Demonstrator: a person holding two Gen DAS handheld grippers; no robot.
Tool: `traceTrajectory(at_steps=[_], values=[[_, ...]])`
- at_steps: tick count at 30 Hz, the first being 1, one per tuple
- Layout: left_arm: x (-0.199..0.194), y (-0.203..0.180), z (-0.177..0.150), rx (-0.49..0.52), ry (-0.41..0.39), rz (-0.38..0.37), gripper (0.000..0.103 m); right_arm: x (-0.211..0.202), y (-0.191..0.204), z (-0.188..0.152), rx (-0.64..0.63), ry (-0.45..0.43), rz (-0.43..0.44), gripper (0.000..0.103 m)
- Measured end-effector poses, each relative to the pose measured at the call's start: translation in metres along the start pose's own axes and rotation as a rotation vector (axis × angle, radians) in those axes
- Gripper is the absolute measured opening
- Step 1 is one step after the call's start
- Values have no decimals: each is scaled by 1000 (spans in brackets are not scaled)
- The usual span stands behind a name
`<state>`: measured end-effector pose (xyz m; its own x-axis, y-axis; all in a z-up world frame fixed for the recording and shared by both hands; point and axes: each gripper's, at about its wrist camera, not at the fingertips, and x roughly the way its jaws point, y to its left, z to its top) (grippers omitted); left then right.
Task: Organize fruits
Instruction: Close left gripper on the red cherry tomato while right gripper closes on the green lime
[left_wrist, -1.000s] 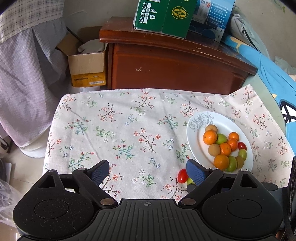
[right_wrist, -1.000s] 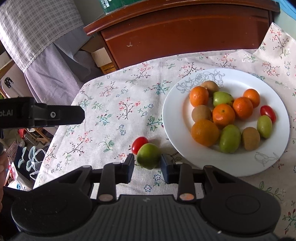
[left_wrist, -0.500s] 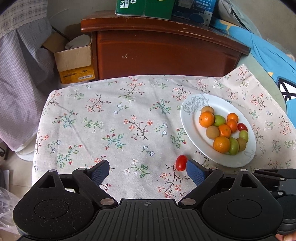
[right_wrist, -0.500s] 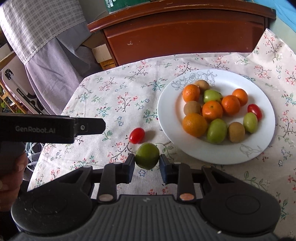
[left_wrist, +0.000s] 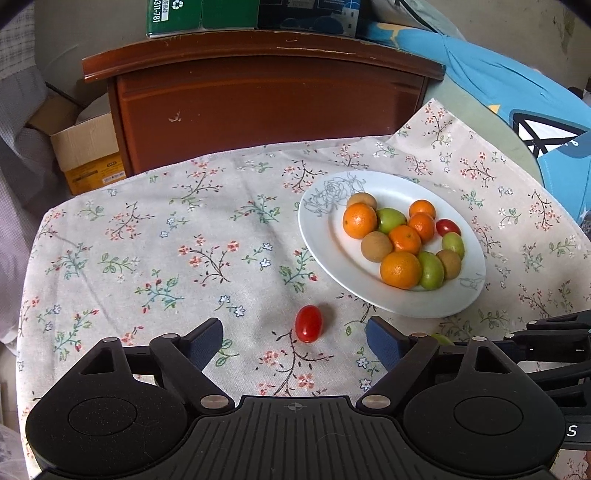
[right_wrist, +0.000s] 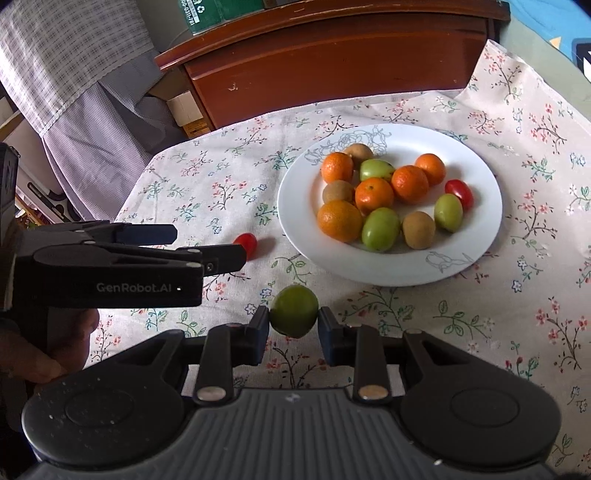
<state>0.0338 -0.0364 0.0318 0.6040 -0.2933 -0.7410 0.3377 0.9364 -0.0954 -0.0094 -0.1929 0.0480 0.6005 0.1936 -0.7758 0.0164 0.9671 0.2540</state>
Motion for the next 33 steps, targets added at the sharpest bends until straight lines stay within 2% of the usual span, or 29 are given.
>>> traceTrajectory(at_steps=[4, 8, 10, 13, 17, 21, 33], values=[[9, -1, -1, -1, 15, -13, 59, -1, -3, 0, 11, -3, 0, 29], [15, -1, -2, -8, 21, -13, 53, -1, -6, -1, 21, -1, 2, 29], [18, 0, -2, -13, 27, -19, 45, -1, -5, -1, 21, -2, 5, 29], [21, 0, -2, -22, 31, -38, 39, -1, -5, -1, 19, -3, 6, 29], [24, -2, -2, -9, 32, -27, 32, -1, -5, 0, 21, -7, 6, 29], [25, -2, -2, -5, 29, -20, 18, -1, -6, 0, 19, -6, 7, 29], [25, -3, -3, 2, 26, 0, 17, 9, -1, 2, 4, -7, 39, 31]])
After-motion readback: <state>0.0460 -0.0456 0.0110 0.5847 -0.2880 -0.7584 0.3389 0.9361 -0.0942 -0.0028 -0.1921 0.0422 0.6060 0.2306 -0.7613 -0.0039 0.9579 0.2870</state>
